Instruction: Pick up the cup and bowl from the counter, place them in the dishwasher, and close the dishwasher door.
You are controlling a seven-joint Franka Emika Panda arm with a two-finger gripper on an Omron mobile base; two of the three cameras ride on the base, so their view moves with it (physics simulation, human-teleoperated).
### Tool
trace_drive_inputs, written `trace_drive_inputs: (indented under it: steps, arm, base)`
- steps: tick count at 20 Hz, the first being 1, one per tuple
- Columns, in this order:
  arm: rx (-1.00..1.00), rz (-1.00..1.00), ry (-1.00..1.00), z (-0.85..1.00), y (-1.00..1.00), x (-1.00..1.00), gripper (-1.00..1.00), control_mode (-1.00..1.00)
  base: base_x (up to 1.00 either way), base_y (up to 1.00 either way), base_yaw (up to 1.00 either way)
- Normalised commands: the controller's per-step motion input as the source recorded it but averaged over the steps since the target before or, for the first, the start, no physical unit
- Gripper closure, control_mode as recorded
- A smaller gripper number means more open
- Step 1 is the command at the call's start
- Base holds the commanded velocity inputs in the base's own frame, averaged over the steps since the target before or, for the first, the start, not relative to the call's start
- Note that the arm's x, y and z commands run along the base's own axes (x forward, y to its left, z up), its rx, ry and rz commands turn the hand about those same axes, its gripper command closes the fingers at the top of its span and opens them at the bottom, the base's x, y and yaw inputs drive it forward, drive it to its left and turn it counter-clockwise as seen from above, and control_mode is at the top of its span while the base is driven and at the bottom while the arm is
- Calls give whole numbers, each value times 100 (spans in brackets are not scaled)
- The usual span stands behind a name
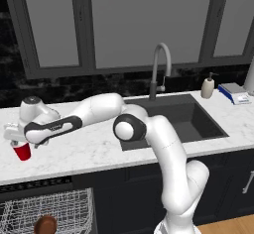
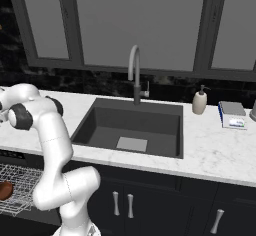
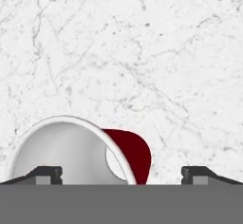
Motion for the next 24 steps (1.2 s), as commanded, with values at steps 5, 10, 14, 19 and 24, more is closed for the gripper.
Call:
trace_drive_inputs:
  steps: [5,10,14,19,24]
  arm:
    - [0,0,0,-1,0,-10,100,-100]
    - [0,0,1,-6,0,-23,100,-100]
    - [0,-3,0,-4,0,-33,100,-100]
    - [0,-9,0,1,0,-63,100,-100]
    - [-4,0,-3,7,0,-100,100,-100]
  base:
    - [0,0,0]
    - [0,0,0]
    - [0,0,0]
    - [0,0,0]
    - [0,0,0]
